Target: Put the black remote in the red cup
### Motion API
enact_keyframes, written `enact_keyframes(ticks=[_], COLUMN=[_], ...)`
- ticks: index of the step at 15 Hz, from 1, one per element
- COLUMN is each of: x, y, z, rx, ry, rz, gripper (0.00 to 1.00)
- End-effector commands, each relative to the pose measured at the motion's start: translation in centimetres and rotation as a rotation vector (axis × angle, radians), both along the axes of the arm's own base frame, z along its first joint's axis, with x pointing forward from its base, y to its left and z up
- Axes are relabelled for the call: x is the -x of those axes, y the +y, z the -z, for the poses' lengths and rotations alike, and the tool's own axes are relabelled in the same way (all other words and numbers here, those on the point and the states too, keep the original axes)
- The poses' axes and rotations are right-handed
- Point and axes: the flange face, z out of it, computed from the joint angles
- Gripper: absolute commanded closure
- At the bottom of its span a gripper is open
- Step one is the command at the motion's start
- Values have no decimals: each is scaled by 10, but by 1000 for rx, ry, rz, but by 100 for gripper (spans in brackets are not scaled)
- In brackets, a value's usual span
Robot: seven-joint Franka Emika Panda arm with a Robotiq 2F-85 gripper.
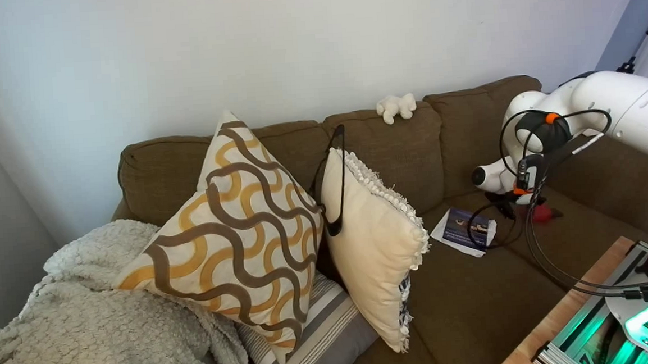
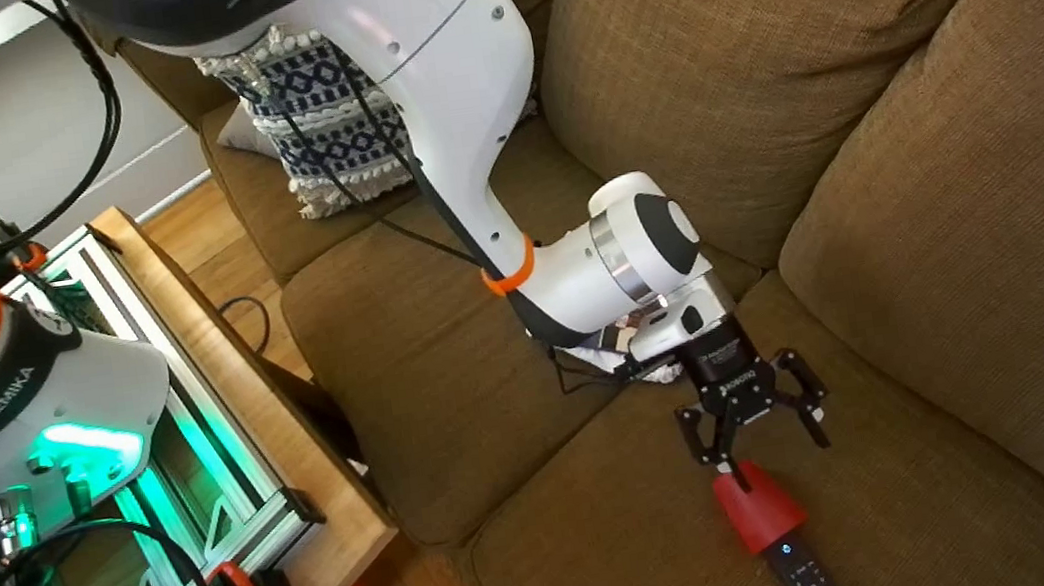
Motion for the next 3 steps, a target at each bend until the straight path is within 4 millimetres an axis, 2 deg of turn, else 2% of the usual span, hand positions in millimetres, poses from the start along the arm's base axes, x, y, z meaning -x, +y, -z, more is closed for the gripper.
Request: enact_keyframes(ticks=[1,2,3], x=[-18,-19,-24], y=[-13,-12,-17], z=[-75,-34,-57], rx=[-87,-50,-61], ry=[-171,-84,-119], rz=[-61,-58,-81], gripper=[0,0,0])
